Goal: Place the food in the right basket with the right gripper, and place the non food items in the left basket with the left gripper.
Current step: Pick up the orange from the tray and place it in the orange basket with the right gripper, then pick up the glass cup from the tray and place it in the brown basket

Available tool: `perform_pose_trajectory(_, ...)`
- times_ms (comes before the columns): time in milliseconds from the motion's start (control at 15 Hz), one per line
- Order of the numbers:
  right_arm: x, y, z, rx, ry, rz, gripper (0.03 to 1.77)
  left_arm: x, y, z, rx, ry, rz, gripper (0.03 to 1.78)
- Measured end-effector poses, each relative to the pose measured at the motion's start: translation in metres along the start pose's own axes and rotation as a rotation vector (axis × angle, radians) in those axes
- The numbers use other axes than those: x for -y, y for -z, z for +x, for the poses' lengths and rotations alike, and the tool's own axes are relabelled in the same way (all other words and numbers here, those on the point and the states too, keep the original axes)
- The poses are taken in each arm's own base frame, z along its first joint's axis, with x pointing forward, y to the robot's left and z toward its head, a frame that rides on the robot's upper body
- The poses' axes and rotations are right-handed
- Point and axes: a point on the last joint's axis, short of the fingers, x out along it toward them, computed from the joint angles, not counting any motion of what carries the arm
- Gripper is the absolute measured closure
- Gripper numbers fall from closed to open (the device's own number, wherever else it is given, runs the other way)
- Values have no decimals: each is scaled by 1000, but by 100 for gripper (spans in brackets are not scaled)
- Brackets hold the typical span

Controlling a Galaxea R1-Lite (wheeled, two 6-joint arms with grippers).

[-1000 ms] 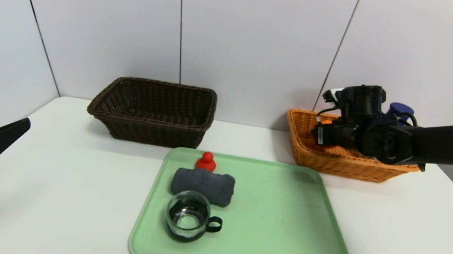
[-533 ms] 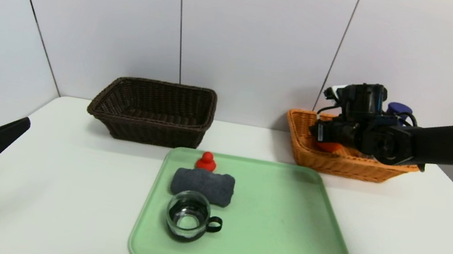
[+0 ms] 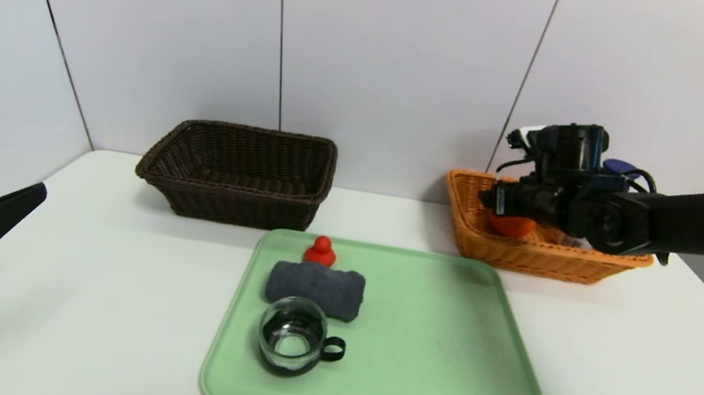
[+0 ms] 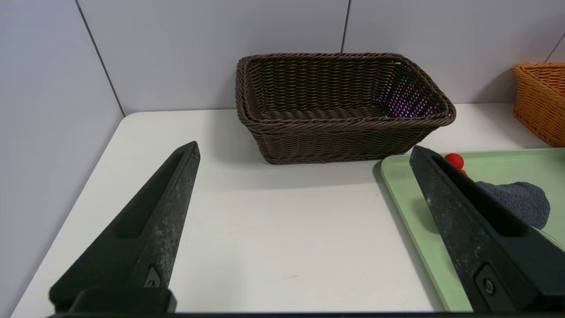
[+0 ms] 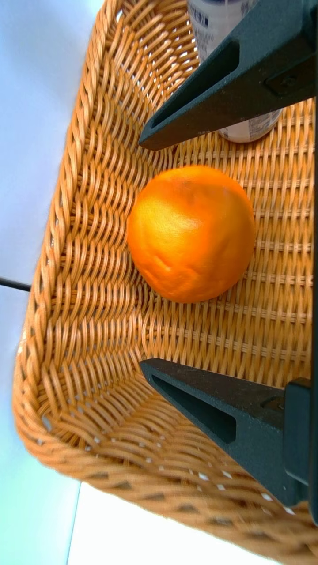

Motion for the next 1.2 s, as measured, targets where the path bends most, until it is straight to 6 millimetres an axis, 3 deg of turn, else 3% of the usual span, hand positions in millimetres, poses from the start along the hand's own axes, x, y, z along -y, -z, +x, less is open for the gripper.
perform_pose_trajectory(267,-5,-17,-24,56,-26,-7,14,0,0,0,0,0,0,12)
perform_pose_trajectory(600,-19,-49,-86,176,-94,-5,12,0,0,-1,2,5,4,12)
perform_pose_trajectory(733,-10,-58,-113,224,-96,-6,11,0,-1,-2,6,7,6,12)
perform_pose_trajectory(933,20,-57,-151,270,-53,-13,11,0,-3,-1,12,9,11,12)
perform_pose_trajectory(1200,59,-27,-207,298,20,18,11,1,-7,0,-11,10,26,12)
